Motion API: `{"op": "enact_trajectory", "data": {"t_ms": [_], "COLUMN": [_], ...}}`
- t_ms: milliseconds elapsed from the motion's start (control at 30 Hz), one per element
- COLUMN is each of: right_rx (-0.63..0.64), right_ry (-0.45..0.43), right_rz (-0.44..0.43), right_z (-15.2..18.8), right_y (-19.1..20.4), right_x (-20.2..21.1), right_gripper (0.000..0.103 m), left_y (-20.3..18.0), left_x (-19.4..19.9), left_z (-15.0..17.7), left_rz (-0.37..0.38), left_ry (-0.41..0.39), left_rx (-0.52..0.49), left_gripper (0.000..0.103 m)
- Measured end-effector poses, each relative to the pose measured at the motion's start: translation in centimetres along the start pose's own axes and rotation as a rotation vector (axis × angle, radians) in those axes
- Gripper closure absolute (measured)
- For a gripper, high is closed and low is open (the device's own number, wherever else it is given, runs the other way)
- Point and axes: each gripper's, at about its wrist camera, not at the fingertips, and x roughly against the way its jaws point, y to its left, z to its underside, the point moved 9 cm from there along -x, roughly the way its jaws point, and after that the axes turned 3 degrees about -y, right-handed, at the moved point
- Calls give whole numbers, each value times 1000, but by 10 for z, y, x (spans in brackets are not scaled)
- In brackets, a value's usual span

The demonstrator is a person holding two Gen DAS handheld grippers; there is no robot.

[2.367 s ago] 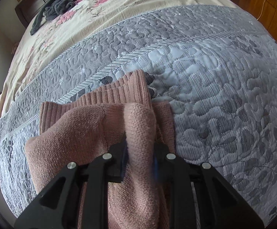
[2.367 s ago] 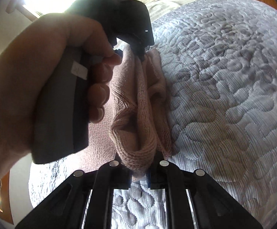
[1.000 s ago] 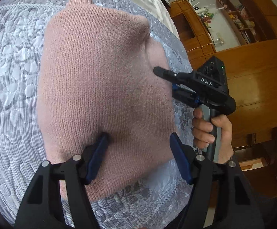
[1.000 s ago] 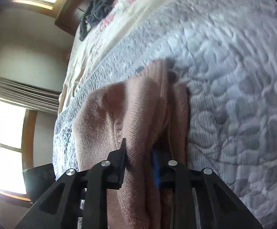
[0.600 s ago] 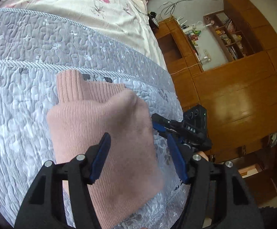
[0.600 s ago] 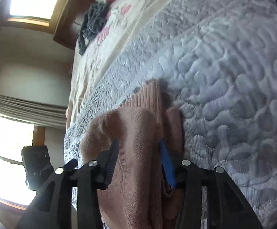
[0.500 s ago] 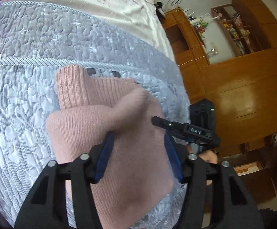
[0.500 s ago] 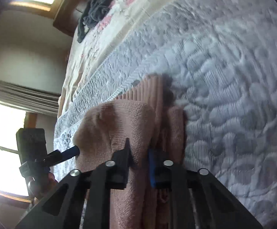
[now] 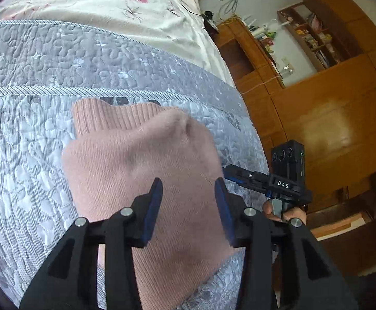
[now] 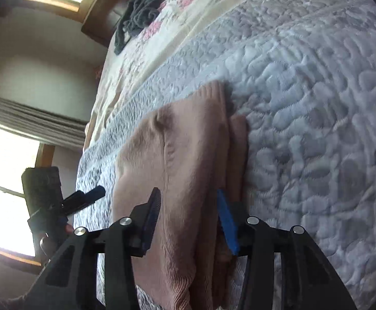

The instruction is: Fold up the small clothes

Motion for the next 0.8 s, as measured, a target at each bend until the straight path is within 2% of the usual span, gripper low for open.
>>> {"op": "enact_trajectory", "data": {"t_ms": [33, 67, 100, 133, 167, 233, 267, 367, 400, 433, 467, 500, 567, 600, 633, 667, 733, 800], "right_rx": [38, 69, 61, 13, 10, 48, 60, 105, 128, 151, 162, 153, 73, 67, 81, 85, 100, 111], "right_ry": [7, 2, -5, -11, -16, -37, -51, -70, -47, -18, 0, 10, 0, -15, -36, -50, -60, -22], "right_rz": [58, 105, 108, 101, 108, 139, 128, 46, 32, 31, 77, 119, 80, 91, 122, 111, 42, -4], "right_z": [3, 5, 4, 2, 2, 4, 6, 17, 24, 32, 36, 36, 34, 33, 31, 33, 41, 56], "right_y": [-4, -12, -18, -24, -23, -10, -2, 27, 32, 32, 21, 8, -9, -8, -6, 0, 17, 26], "right_x": [-11, -18, -21, -20, -15, 1, 11, 26, 21, 12, 2, -7, -4, 4, 13, 25, 41, 38], "right_gripper": [69, 69, 67, 63, 63, 75, 76, 77, 77, 79, 84, 98, 99, 99, 95, 94, 94, 94], "left_y": [8, 18, 24, 29, 31, 18, 6, -15, -10, -1, 7, 13, 15, 11, 7, -1, -16, -13], "left_x": [-10, -20, -26, -29, -29, -17, -8, 7, 4, -4, -11, -16, -19, -18, -17, -13, -4, -8], "left_z": [6, 12, 15, 16, 14, 9, 10, 29, 39, 48, 54, 57, 55, 55, 54, 55, 61, 73], "left_rz": [-53, -89, -116, -140, -141, -120, -91, -34, -49, -95, -115, -114, -101, -104, -108, -99, -60, -113], "left_ry": [30, 56, 67, 68, 68, 52, 41, 46, 68, 91, 99, 99, 93, 91, 90, 89, 89, 104], "left_rx": [-6, -8, -20, -20, 0, -4, -24, -70, -68, -69, -61, -40, 1, 4, -5, -14, -33, -60], "left_gripper": [63, 68, 77, 80, 83, 72, 66, 66, 66, 66, 68, 72, 75, 71, 66, 59, 55, 51]}}
